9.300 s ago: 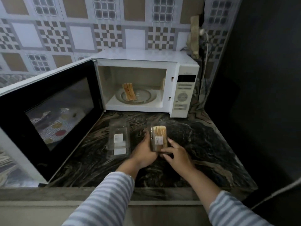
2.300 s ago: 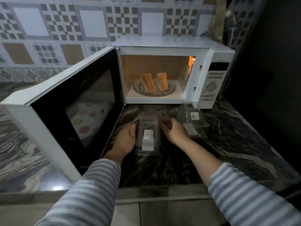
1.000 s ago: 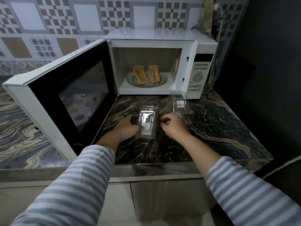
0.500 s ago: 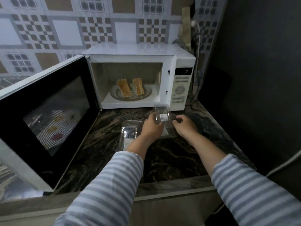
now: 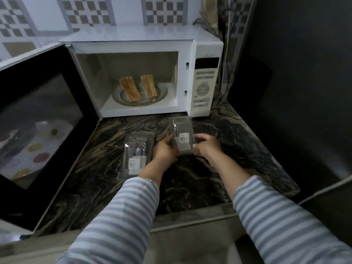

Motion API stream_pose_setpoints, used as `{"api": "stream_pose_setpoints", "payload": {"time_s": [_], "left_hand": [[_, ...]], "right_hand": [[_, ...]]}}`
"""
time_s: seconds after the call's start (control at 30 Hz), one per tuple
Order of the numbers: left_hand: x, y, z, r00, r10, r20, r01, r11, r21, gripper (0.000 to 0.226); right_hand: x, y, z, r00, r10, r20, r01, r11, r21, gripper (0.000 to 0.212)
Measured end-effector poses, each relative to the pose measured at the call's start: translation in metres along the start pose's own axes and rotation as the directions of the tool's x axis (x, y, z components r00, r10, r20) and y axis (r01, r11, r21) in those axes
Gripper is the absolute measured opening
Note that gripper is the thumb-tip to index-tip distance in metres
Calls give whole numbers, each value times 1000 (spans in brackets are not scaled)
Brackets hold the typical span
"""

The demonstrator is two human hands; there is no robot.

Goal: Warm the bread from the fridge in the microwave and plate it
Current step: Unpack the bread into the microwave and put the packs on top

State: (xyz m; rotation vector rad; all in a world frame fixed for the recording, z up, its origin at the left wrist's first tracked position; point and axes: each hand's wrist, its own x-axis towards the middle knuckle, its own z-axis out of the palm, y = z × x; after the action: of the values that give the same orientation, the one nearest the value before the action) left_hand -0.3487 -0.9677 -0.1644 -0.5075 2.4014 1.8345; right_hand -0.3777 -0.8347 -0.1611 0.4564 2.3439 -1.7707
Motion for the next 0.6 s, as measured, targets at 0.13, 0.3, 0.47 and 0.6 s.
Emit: {"api": "stream_pose_setpoints", "payload": {"time_s": [0.13, 0.3, 0.47, 0.6], "left_hand": [[0, -2, 0, 999, 36, -41, -33, 997, 68, 55], [-4, -5, -3, 1000, 4, -2, -4, 993, 116, 57], [-18, -6, -4, 1000, 17, -6, -16, 986, 164, 56], [-38, 4, -10, 990, 137, 36, -140, 908, 394, 53]], "right_hand": [[-2, -3, -3, 1000, 18, 18, -18, 1000, -12, 44], [-14, -4, -8, 994, 99, 50, -99, 995, -10, 48], [-33, -3, -13, 994, 103, 47, -104, 995, 11, 50], [-46, -4, -13, 999, -5, -49, -9, 961, -278, 41]]}}
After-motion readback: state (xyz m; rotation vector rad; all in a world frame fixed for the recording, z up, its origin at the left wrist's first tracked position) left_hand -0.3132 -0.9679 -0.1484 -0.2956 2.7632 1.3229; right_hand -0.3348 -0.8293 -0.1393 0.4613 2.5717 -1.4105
